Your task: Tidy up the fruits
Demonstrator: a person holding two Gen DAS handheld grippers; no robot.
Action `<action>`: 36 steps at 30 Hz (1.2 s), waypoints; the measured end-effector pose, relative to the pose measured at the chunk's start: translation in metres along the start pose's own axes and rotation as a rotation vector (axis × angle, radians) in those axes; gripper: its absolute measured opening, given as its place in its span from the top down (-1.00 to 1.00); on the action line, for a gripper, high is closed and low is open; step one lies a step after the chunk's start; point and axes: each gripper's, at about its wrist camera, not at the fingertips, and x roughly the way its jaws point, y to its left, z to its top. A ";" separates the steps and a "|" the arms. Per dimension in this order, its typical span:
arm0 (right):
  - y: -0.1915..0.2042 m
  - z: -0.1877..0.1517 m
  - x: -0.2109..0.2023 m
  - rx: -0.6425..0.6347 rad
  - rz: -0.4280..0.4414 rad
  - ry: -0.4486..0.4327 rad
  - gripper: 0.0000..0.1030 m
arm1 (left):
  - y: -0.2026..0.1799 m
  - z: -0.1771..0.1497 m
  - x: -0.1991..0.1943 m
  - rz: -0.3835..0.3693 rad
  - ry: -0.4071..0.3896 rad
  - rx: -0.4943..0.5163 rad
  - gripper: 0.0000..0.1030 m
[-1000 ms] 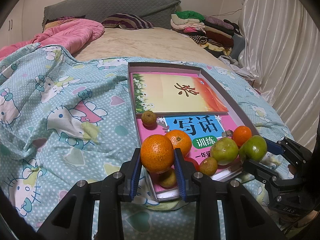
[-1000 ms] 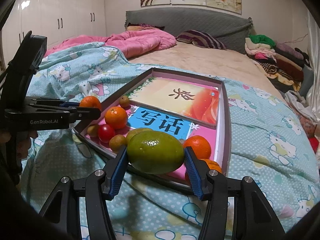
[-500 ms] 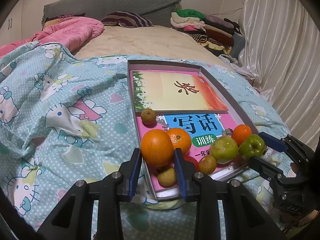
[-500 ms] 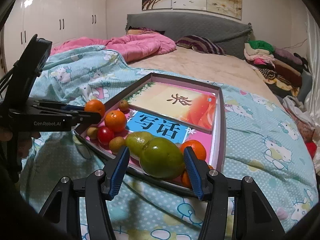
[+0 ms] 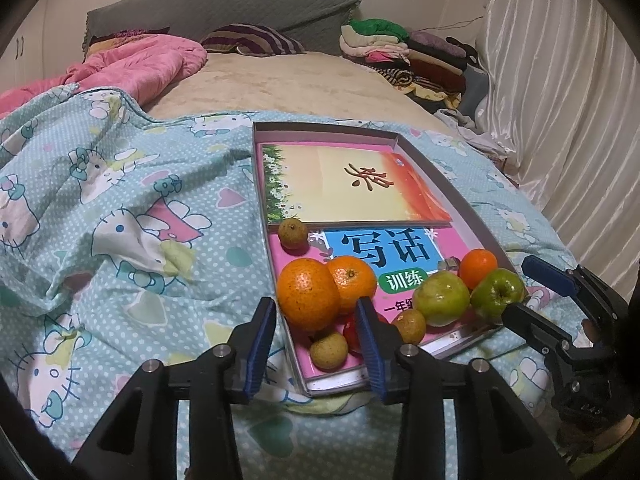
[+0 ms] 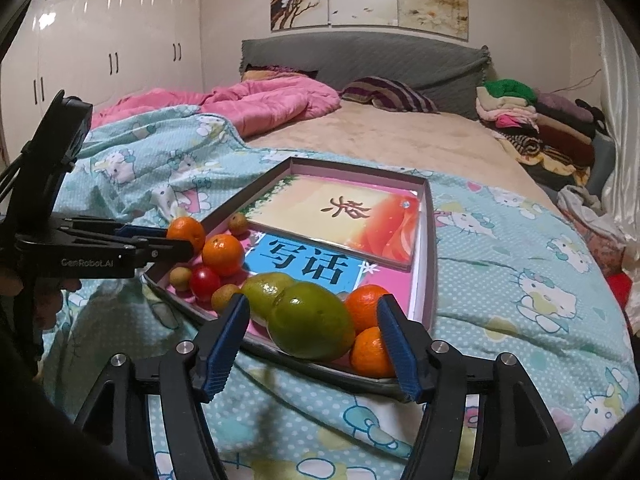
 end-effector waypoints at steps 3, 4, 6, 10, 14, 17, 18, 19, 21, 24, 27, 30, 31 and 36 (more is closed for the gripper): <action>-0.002 0.000 -0.003 0.008 -0.009 -0.007 -0.41 | -0.002 0.000 -0.004 0.000 -0.008 0.002 0.10; -0.002 0.000 -0.003 0.010 -0.012 -0.008 -0.43 | -0.003 0.001 -0.005 0.000 -0.010 0.003 0.07; -0.003 0.000 -0.006 0.018 -0.015 -0.012 -0.44 | -0.004 0.001 -0.010 0.000 -0.019 0.005 0.00; -0.005 0.000 -0.011 0.031 -0.027 -0.022 -0.47 | -0.009 0.002 -0.019 0.006 -0.038 0.012 -0.27; -0.006 0.000 -0.016 0.041 -0.040 -0.038 -0.51 | -0.014 0.002 -0.027 0.004 -0.056 0.019 -0.32; -0.006 0.001 -0.021 0.049 -0.046 -0.053 -0.52 | -0.017 0.002 -0.033 0.003 -0.068 0.016 -0.43; -0.006 0.002 -0.022 0.050 -0.048 -0.055 -0.53 | -0.018 0.002 -0.035 0.004 -0.071 0.014 -0.46; -0.006 0.002 -0.024 0.050 -0.052 -0.060 -0.53 | -0.019 0.002 -0.036 0.005 -0.075 0.012 -0.50; -0.005 0.002 -0.028 0.050 -0.059 -0.072 -0.54 | -0.021 0.001 -0.040 0.009 -0.086 0.012 -0.58; -0.004 0.002 -0.033 0.053 -0.062 -0.083 -0.55 | -0.025 -0.002 -0.044 0.027 -0.099 0.021 -0.73; -0.002 0.001 -0.038 0.056 -0.065 -0.093 -0.55 | -0.031 -0.008 -0.049 0.055 -0.117 0.035 -0.85; 0.000 -0.001 -0.042 0.052 -0.066 -0.096 -0.56 | -0.034 -0.013 -0.053 0.057 -0.120 0.035 -0.87; 0.001 -0.002 -0.043 0.051 -0.065 -0.098 -0.56 | -0.035 -0.015 -0.055 0.055 -0.123 0.032 -0.88; 0.006 -0.006 -0.053 0.043 -0.071 -0.111 -0.57 | -0.039 -0.026 -0.060 0.065 -0.133 0.030 -0.95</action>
